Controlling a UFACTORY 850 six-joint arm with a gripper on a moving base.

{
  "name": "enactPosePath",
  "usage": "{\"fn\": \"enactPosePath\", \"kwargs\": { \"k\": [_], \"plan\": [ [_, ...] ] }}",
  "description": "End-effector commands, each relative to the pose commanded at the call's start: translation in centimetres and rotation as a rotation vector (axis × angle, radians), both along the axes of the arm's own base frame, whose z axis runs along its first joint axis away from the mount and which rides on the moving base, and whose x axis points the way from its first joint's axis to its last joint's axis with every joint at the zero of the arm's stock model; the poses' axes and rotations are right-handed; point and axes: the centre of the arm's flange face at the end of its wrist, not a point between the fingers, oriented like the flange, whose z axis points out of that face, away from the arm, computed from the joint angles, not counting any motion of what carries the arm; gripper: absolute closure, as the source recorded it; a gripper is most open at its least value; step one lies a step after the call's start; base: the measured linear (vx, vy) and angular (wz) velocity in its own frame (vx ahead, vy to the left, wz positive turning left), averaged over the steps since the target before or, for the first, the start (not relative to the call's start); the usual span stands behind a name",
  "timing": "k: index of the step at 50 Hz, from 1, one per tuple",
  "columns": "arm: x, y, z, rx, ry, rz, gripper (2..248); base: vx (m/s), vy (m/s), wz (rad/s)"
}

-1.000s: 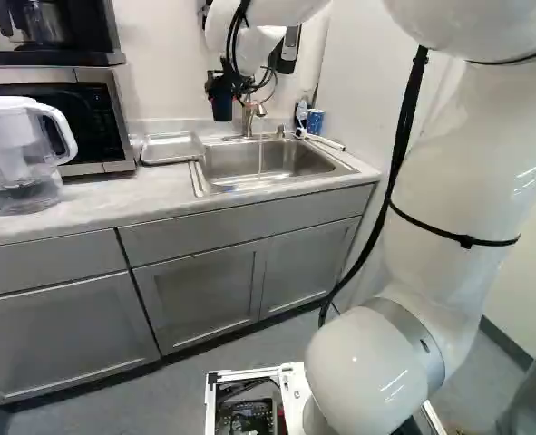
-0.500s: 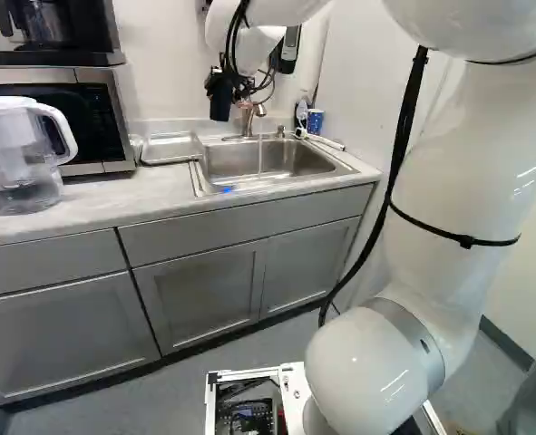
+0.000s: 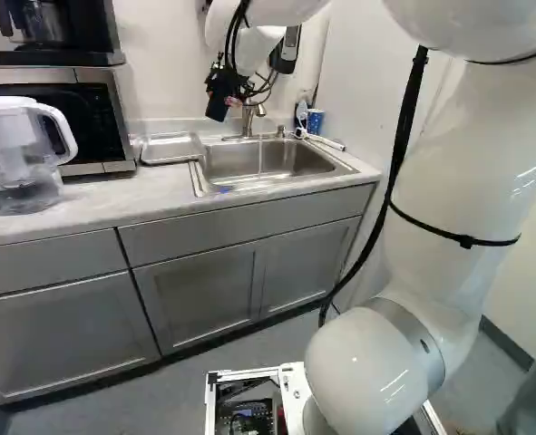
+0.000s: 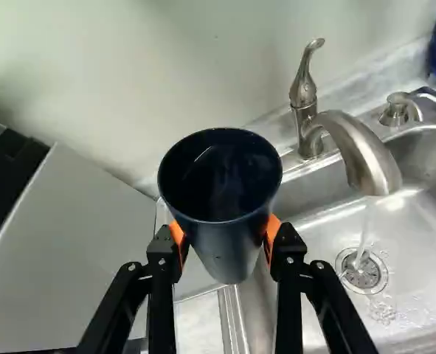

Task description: Rinse the cup and place it in the tray

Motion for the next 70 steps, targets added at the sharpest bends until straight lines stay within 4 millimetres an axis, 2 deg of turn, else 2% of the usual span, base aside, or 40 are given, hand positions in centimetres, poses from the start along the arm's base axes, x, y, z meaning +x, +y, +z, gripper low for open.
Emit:
{"fn": "enactPosePath", "kwargs": {
  "k": [70],
  "plan": [
    [0.0, 0.0, 0.0, 0.6, 0.218, -0.368, 129, 0.0, 0.0, 0.0]
  ]
}}
